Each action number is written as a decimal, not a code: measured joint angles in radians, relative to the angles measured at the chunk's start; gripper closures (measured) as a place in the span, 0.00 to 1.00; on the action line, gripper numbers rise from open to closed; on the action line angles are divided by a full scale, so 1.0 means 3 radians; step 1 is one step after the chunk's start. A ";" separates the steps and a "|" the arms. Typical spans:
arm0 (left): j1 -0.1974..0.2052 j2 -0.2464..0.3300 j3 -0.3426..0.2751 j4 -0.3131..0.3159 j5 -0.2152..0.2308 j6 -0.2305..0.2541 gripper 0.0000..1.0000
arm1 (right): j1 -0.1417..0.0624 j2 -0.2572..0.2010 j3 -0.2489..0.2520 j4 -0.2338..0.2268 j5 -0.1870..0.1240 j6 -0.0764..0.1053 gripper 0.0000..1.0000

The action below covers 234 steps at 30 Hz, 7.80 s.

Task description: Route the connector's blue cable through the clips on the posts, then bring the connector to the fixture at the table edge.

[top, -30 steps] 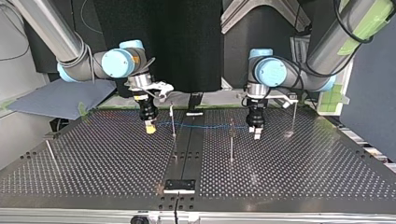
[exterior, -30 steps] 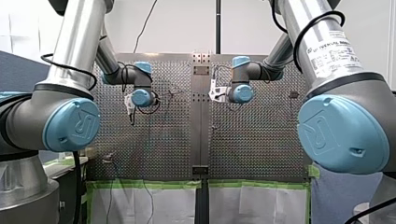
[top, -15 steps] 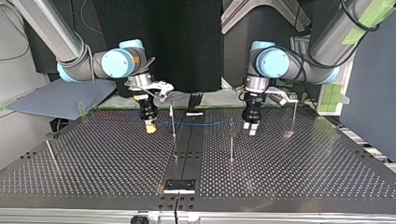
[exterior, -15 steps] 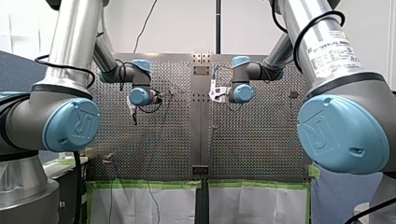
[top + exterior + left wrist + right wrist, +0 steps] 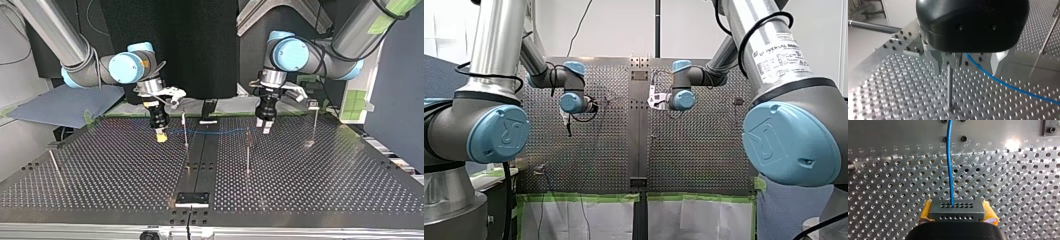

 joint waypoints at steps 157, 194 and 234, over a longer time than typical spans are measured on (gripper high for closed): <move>-0.0958 -0.0712 0.1333 -0.0644 -0.1444 0.0583 0.03 | -0.0057 0.0004 0.0001 0.0090 -0.0084 0.0000 1.00; -0.0954 -0.0713 0.1334 -0.0617 -0.1435 0.0761 1.00 | -0.0057 0.0004 0.0001 0.0087 -0.0084 0.0000 1.00; -0.0879 -0.0714 0.1404 -0.0684 -0.1350 0.0699 0.60 | -0.0037 0.0004 0.0001 0.0103 -0.0086 0.0000 1.00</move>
